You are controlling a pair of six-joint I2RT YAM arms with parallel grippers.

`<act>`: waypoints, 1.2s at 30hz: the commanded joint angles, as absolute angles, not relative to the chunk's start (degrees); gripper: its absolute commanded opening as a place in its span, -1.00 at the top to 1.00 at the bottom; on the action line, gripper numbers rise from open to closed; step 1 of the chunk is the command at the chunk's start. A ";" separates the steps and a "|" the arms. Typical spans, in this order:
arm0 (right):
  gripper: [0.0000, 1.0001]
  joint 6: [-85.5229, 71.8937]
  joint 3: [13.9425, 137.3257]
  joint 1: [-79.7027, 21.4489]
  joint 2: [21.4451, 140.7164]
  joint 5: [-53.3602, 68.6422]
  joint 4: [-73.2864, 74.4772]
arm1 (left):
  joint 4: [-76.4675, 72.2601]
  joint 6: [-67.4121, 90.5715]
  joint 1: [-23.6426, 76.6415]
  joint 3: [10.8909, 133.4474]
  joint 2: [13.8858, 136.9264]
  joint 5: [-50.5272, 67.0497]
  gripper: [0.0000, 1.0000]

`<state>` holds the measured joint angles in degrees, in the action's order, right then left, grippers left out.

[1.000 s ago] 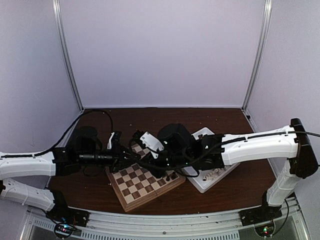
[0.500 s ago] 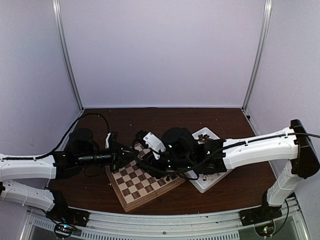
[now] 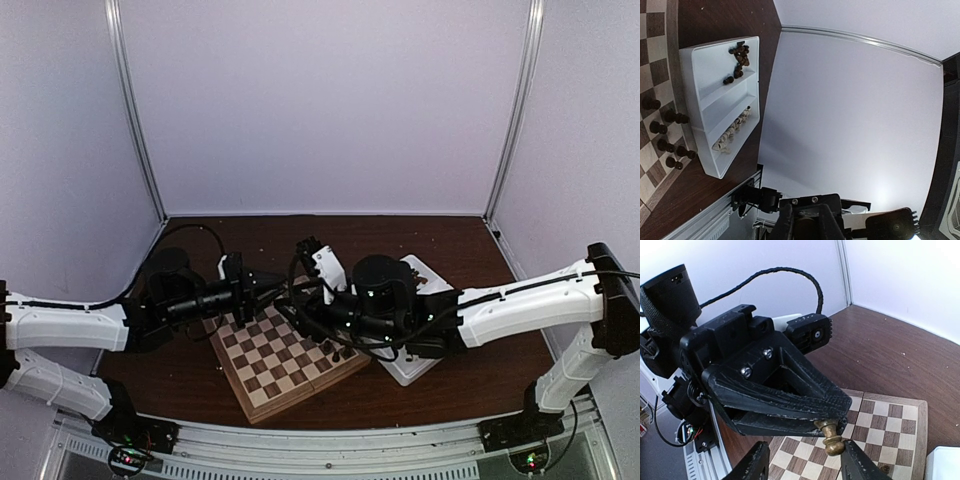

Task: Set up the chess pieces on the board
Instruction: Place the chess piece on the chessboard.

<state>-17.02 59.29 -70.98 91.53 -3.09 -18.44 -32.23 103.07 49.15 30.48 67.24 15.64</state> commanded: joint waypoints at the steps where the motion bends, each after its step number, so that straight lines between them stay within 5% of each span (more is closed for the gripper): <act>1: -0.02 -18.47 59.39 -71.19 89.39 -8.57 -23.71 | -37.91 105.04 48.78 33.16 68.22 16.94 1.00; 10: -0.05 -20.53 58.32 -69.87 88.66 -8.67 -24.12 | -36.03 104.28 48.78 34.34 67.15 17.51 1.00; 26: 0.98 -21.31 58.89 -68.91 88.88 -3.70 -24.06 | -35.06 103.49 48.78 34.11 66.57 17.28 0.99; 31: 1.00 -21.74 59.75 -68.88 88.62 -4.05 -19.75 | -30.95 99.14 48.15 32.51 63.43 14.89 0.04; 36: 1.00 -21.96 62.51 -68.82 89.21 -2.47 -10.01 | -12.74 88.28 43.07 31.06 53.96 13.47 -0.32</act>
<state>-21.26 59.77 -69.06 89.93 -4.05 -17.82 -26.72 98.08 46.81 32.29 60.93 15.97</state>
